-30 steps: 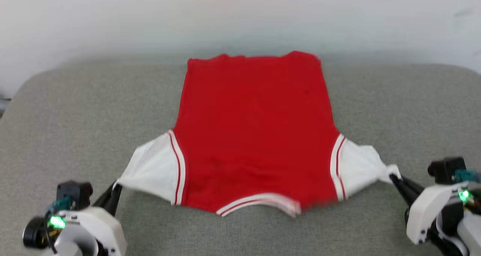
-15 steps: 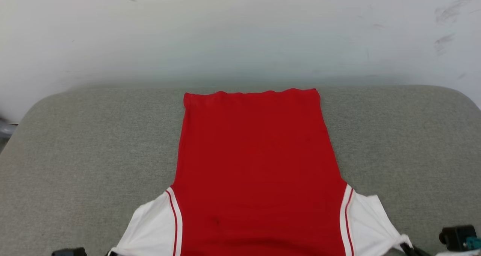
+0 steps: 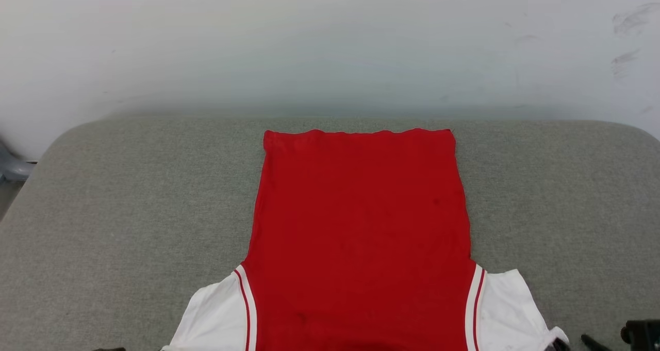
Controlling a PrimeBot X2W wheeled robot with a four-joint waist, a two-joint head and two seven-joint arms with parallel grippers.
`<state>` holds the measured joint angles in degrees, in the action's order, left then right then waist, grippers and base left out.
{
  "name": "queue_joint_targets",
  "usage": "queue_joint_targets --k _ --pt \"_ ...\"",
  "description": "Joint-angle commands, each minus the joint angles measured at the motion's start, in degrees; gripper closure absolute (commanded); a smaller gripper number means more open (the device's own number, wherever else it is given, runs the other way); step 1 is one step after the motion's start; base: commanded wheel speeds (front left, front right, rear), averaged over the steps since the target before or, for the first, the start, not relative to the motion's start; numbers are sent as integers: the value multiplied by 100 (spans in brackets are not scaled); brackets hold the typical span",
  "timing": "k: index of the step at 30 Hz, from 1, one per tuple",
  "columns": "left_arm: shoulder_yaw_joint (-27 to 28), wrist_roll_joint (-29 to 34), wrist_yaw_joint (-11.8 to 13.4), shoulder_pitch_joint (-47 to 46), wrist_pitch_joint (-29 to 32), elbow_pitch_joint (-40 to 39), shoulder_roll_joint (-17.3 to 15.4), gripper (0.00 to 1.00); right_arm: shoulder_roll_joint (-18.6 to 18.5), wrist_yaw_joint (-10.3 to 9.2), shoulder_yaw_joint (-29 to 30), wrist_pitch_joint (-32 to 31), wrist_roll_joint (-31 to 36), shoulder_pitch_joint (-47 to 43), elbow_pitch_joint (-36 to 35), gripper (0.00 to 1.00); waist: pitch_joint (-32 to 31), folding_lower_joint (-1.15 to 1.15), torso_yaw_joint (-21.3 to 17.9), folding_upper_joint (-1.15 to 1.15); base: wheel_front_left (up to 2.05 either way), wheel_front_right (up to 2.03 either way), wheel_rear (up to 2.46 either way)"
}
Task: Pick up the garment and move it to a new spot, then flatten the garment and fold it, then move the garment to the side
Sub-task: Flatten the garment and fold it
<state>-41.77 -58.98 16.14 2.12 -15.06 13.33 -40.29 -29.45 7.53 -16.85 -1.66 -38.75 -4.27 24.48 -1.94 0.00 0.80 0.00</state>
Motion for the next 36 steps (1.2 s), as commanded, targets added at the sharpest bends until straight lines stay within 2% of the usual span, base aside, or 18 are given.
queue_joint_targets --k 1,9,16,23,31,36 --pt "93 57 18 11 -15 -22 46 100 47 -8 139 23 119 84 -116 0 11 0 -9 0 0 0 0" --pt "277 360 132 -8 -15 -387 103 100 -82 -8 884 -219 484 923 -927 0 194 0 25 0 0 0 0" --pt "437 766 155 -486 -14 -790 232 100 -295 -7 1371 -1021 609 2387 -1602 0 915 0 426 0 0 0 0" --pt "584 1216 4 -1011 -15 -956 583 100 -596 -7 989 -2812 669 4067 -1518 0 1756 0 905 0 0 0 0" --pt "822 1713 -241 -1427 -15 -1062 1108 100 -546 -7 639 -5190 670 5674 -720 0 2626 0 1350 0 0 0 0" --pt "965 2002 -427 -1636 -15 -1080 1436 100 -543 -7 543 -6057 1027 6318 -301 0 3096 0 1595 0 0 0 0"
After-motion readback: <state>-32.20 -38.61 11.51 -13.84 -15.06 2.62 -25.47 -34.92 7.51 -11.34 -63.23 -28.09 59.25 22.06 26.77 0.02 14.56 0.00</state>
